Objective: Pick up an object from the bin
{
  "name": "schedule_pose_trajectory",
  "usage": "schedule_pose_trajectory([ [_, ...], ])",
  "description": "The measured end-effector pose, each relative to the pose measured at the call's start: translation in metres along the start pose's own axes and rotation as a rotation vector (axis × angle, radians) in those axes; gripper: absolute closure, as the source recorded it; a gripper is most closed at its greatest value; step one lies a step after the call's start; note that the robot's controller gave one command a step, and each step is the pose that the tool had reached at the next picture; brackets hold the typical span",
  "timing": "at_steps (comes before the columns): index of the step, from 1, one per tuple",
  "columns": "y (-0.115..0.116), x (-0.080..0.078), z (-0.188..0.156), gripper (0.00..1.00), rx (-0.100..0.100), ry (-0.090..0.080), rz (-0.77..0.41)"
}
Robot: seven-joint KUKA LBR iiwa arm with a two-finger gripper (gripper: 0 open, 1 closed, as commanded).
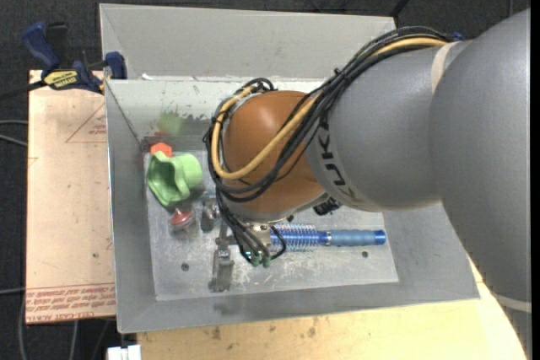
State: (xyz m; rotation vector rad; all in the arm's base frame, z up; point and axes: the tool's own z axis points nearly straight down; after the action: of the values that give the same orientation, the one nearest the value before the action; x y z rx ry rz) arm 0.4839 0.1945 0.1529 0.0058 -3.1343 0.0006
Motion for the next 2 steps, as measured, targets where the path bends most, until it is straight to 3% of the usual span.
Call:
schedule_pose_trajectory([
  [1, 0.038, -0.08, 0.059, 0.0, 0.0, -0.003, 0.222],
  [2, -0.008, -0.167, 0.079, 0.0, -0.004, -0.016, 0.048],
])
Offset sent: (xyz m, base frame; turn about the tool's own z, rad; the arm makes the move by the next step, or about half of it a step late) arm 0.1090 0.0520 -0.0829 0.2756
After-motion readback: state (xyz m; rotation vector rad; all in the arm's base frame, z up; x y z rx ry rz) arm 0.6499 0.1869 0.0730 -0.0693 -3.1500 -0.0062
